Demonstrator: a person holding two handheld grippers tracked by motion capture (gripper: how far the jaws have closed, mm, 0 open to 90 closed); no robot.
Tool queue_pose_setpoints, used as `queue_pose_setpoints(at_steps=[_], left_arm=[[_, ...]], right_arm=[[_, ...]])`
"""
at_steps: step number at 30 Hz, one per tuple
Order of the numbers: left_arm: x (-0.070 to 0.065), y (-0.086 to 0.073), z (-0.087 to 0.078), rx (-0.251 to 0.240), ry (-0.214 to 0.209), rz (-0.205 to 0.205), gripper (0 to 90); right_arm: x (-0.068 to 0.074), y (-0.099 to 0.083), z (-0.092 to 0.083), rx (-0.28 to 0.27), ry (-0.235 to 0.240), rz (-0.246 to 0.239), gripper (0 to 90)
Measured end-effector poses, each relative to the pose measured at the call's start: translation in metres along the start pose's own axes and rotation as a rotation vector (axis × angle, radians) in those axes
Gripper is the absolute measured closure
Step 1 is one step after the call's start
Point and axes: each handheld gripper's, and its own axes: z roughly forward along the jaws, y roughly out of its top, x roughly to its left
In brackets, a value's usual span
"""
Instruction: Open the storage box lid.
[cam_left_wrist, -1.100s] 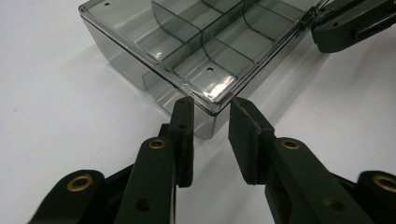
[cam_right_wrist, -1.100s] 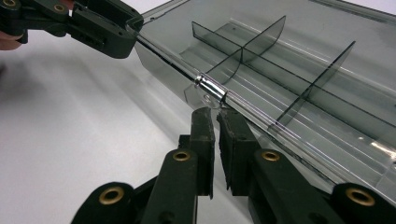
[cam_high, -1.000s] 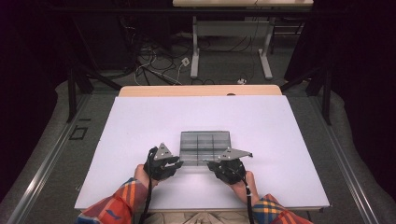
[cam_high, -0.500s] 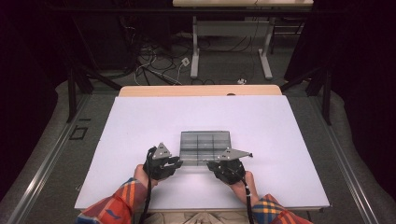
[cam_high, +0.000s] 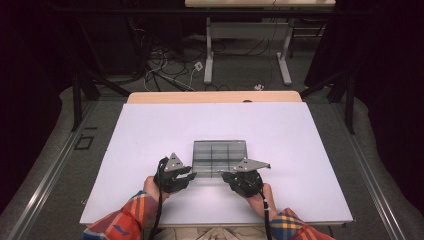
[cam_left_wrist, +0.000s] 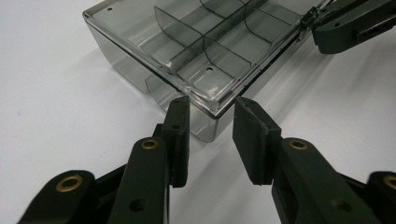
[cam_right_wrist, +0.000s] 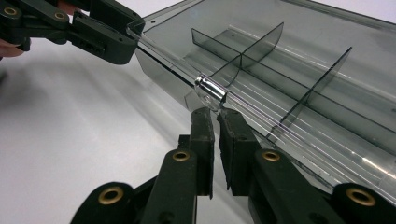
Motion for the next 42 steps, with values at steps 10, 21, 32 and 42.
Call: queue_pose_setpoints(at_steps=[10,21,32,42], left_arm=[[-0.0021,0.0009,-0.0003,-0.017,0.029,0.015,66.6],[-0.0091,0.0027,0.0017,-0.029,0.056,0.033,69.0],[-0.0077,0.0036,-0.0008,-0.032,0.075,0.024,65.7],[-0.0081,0.0041,-0.0038,-0.05,0.08,0.03,66.5]], right_arm=[[-0.0006,0.0018,-0.0024,-0.009,0.009,0.003,84.0],[-0.0015,0.0061,-0.0069,-0.01,0.011,-0.001,83.2],[-0.0012,0.0061,-0.0071,-0.01,0.013,-0.001,83.2],[-0.0047,0.0052,-0.0098,-0.012,0.011,-0.002,81.0]])
